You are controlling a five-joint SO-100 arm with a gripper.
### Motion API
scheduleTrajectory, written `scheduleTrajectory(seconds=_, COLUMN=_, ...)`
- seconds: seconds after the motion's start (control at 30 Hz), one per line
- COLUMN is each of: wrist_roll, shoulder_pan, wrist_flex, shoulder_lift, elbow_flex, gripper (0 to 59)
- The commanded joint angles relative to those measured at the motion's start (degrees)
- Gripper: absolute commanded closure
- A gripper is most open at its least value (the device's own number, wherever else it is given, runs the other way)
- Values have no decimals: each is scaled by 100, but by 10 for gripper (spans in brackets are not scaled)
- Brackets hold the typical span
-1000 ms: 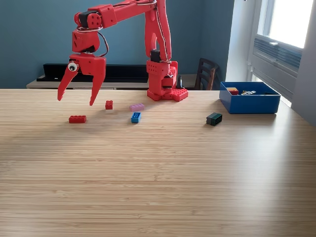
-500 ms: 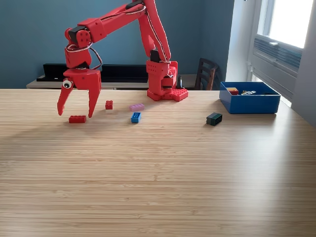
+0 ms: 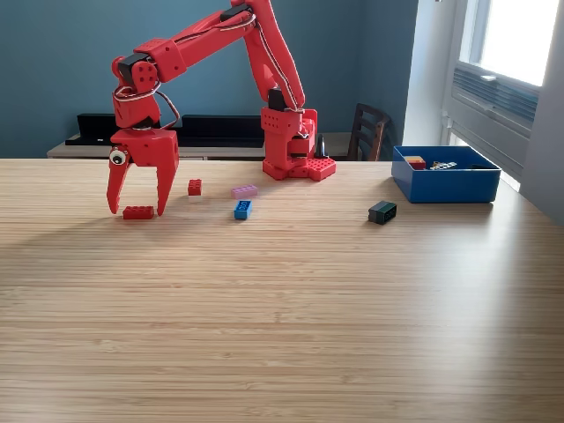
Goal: Grasp a lego block and put it in the bin.
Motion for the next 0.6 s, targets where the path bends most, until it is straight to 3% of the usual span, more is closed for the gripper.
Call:
scheduleTrajectory(seconds=0.03, wrist_roll=44, shoulder_pan=70, wrist_flex=0, shoulder_lift=-18, elbow_flex=-53, gripper=373)
scheduleTrajectory(seconds=0.3, wrist_roll=44, shoulder_pan=88, wrist_flex=0, shoulder_lift=-18, elbow_flex=-70, gripper=486)
scheduleTrajectory(seconds=0.6, wrist_roll=44, shoulder_pan=105, wrist_flex=0, shoulder_lift=-18, elbow_flex=-53, gripper=502)
